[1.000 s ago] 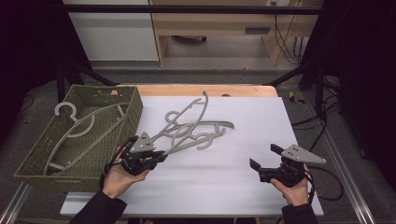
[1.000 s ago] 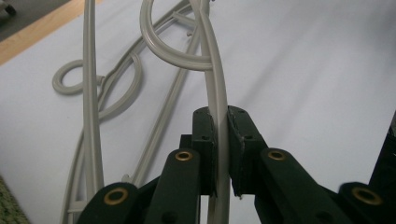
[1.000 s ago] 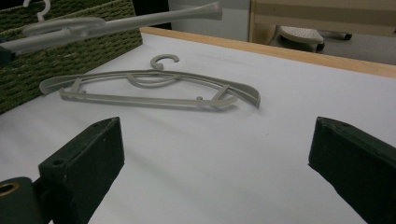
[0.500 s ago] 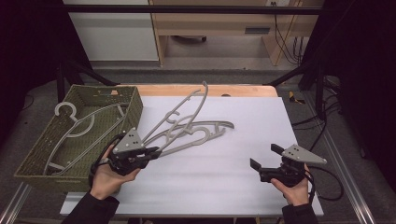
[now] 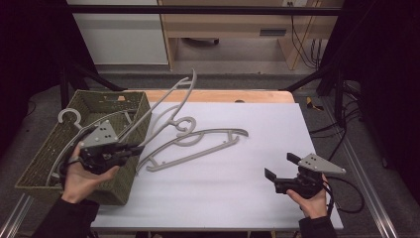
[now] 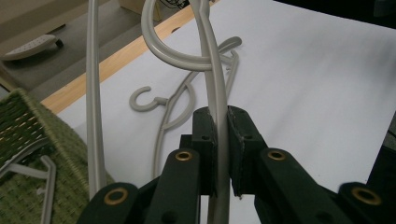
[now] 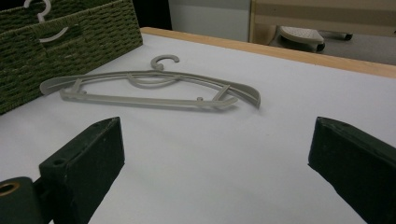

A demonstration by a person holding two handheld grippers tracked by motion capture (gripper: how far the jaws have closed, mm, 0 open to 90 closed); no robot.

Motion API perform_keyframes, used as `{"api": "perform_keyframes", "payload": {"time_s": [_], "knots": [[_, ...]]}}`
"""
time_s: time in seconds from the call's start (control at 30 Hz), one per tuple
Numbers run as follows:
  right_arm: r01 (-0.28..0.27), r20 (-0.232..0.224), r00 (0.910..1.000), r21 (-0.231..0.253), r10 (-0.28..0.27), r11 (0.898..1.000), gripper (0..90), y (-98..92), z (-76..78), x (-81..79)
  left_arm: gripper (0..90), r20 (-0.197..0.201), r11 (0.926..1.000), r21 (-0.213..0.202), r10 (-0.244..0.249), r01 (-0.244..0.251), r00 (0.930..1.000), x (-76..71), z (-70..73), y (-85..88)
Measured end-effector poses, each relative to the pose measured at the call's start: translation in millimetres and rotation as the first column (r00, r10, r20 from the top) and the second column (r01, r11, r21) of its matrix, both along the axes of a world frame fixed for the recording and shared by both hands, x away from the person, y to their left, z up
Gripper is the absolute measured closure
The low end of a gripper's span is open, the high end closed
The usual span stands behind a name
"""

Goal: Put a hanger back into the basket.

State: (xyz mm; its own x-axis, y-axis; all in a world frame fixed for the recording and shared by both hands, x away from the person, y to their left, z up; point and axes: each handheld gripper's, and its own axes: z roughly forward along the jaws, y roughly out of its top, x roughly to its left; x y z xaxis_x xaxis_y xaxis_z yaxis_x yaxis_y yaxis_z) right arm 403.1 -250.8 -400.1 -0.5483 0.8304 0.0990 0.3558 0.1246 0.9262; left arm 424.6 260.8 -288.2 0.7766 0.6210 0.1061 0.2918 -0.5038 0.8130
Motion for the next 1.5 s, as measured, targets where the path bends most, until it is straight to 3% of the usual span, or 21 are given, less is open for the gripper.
{"api": "perform_keyframes", "payload": {"time_s": [0.13, 0.3, 0.57, 0.6, 1.2, 1.5], "knots": [[0.0, 0.001, 1.0, -0.002, 0.0, 1.0, 3.9, 0.5, -0.5, 0.6, 82.4, -0.001, 0.9999, -0.005, 0.015, -0.015, 0.9999, 2.8, 4.1, 17.0], [-0.001, 0.0, 1.0, -0.001, 0.001, 1.0, 3.9, 0.6, -0.3, 0.5, 82.3, -0.008, 0.9984, 0.031, 0.047, -0.047, 0.9989, 6.1, 6.6, 50.2], [-0.007, 0.0, 1.0, -0.019, 0.007, 1.0, 3.8, 0.2, -1.2, 0.9, 82.3, -0.029, 0.9953, 0.047, 0.086, -0.085, 0.9958, 6.0, -4.2, 87.0], [-0.006, 0.001, 1.0, -0.018, 0.006, 1.0, 3.8, 0.4, -1.3, 1.0, 82.3, -0.032, 0.9947, 0.065, 0.082, -0.08, 0.9962, 5.6, -5.0, 91.2], [-0.002, -0.006, 1.0, -0.017, 0.002, 1.0, 3.8, 1.6, -2.4, 1.5, 82.2, -0.103, 0.9901, 0.083, 0.122, -0.113, 0.9872, 5.8, -28.1, 135.5], [-0.005, -0.007, 1.0, -0.026, 0.005, 1.0, 3.8, 2.6, -3.5, 2.5, 82.2, -0.131, 0.99, 0.068, 0.132, -0.124, 0.9826, 5.6, -38.4, 156.3]]}}
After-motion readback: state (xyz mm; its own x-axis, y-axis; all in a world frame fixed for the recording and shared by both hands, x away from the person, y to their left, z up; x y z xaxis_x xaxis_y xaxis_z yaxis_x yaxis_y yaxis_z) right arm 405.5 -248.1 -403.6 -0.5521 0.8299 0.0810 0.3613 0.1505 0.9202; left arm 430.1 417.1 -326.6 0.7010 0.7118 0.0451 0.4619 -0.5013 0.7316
